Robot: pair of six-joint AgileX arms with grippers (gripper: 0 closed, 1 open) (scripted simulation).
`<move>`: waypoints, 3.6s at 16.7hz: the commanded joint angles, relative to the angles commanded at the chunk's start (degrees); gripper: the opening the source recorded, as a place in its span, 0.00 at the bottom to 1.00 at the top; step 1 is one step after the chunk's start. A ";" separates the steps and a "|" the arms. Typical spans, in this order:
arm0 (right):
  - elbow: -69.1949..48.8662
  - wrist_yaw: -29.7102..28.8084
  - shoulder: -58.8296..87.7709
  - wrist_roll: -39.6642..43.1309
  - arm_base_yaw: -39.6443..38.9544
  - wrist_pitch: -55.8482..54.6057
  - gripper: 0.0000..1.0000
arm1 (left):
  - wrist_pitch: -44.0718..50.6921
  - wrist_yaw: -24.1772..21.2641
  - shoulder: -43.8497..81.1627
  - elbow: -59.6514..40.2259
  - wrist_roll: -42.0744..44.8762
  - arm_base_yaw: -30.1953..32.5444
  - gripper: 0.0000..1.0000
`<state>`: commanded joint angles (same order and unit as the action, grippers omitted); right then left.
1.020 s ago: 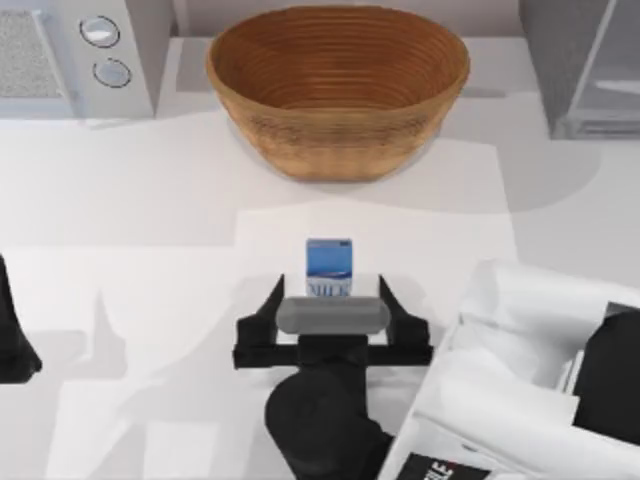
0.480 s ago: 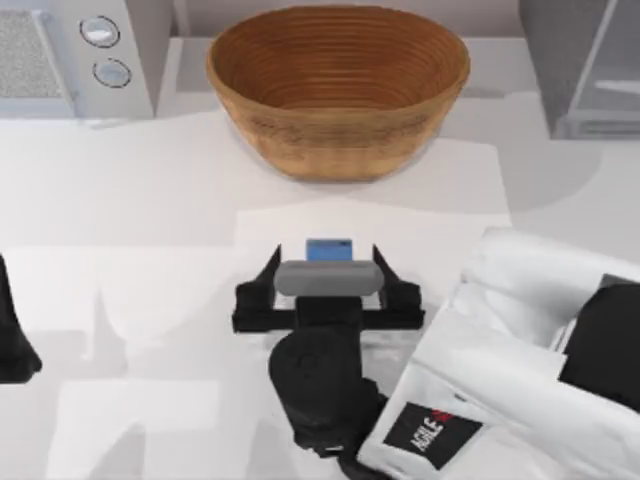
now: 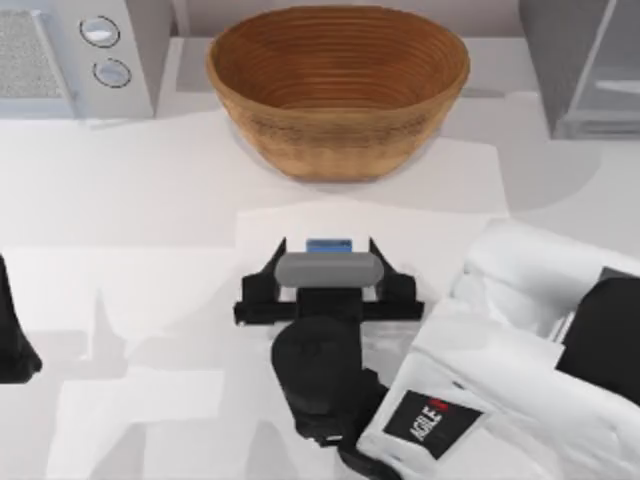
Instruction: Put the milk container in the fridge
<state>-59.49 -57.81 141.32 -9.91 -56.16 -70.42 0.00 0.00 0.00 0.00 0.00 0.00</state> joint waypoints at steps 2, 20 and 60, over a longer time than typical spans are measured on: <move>0.00 0.00 0.00 0.00 0.00 0.00 0.62 | 0.00 0.00 0.00 0.00 0.00 0.00 1.00; 0.05 0.00 -0.22 -0.06 -0.18 0.15 0.00 | 0.00 0.00 0.00 0.00 0.00 0.00 1.00; 52.04 50.79 -131.71 8.39 52.46 69.49 0.00 | 0.00 0.00 0.00 0.00 0.00 0.00 1.00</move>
<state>-7.45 -7.02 9.61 -1.51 -3.71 -0.93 0.00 0.00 0.00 0.00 0.00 0.00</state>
